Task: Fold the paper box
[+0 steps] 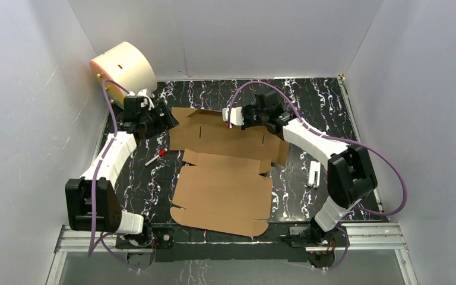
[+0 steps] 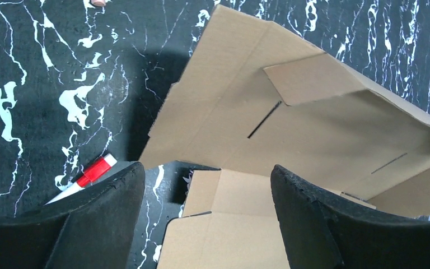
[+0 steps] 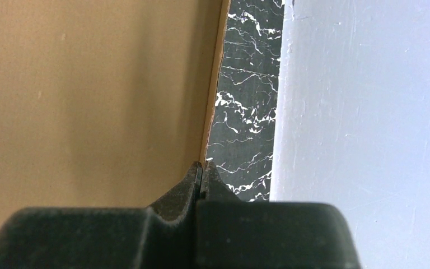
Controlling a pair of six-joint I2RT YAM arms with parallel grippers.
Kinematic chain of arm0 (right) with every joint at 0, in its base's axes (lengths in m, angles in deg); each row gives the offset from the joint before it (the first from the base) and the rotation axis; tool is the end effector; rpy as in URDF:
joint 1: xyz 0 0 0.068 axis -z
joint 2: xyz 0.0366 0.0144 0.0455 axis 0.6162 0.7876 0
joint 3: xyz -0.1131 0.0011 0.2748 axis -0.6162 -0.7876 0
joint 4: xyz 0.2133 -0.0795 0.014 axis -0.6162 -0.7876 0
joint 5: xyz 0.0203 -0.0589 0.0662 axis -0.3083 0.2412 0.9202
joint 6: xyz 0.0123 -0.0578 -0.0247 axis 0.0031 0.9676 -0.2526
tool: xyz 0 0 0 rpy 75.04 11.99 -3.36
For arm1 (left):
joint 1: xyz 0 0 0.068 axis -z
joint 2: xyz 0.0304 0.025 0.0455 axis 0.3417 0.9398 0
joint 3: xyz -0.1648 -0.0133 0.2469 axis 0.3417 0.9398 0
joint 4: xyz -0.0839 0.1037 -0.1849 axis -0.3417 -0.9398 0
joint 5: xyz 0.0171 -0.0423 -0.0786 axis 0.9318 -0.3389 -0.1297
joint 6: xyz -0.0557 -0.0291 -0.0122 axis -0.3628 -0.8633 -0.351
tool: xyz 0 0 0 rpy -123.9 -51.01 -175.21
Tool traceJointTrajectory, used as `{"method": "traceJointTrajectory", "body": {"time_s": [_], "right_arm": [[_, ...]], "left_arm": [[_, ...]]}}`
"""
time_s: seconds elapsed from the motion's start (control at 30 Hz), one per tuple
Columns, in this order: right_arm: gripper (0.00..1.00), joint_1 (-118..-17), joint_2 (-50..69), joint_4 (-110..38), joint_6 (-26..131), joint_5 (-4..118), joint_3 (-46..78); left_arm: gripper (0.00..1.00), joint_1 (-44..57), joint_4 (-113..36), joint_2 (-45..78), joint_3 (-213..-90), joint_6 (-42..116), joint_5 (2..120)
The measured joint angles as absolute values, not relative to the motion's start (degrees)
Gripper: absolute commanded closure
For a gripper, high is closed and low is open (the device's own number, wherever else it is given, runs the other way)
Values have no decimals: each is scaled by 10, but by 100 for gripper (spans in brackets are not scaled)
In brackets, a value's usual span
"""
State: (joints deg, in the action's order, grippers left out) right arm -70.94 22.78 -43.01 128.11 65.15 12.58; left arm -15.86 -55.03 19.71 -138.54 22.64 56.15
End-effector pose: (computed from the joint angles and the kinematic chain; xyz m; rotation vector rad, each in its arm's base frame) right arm 0.2994 0.2093 0.3157 -1.7051 1.1880 -0.0990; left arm 0.2791 -0.0314 0.3179 -0.2733 2.1743 -0.5427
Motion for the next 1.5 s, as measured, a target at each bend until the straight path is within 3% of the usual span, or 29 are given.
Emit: {"method": "traceJointTrajectory", "body": {"time_s": [0.17,0.63,0.93,1.33,1.5], "right_arm": [[100,-710,224,-421,1299,651,121],[100,-720,196,-376,1349,644,100],[100,-742,188,-353,1362,615,70],[100,-758,150,-347,1368,606,56],[100,-759,150,-343,1373,604,51]], "left_arm": [[24,-168,-534,216,-1381,206,529],[31,-157,-484,141,-1215,132,491],[37,-53,-388,178,-1176,71,558],[38,-37,-348,175,-1133,44,683],[54,-32,-311,203,-1129,35,678]]}}
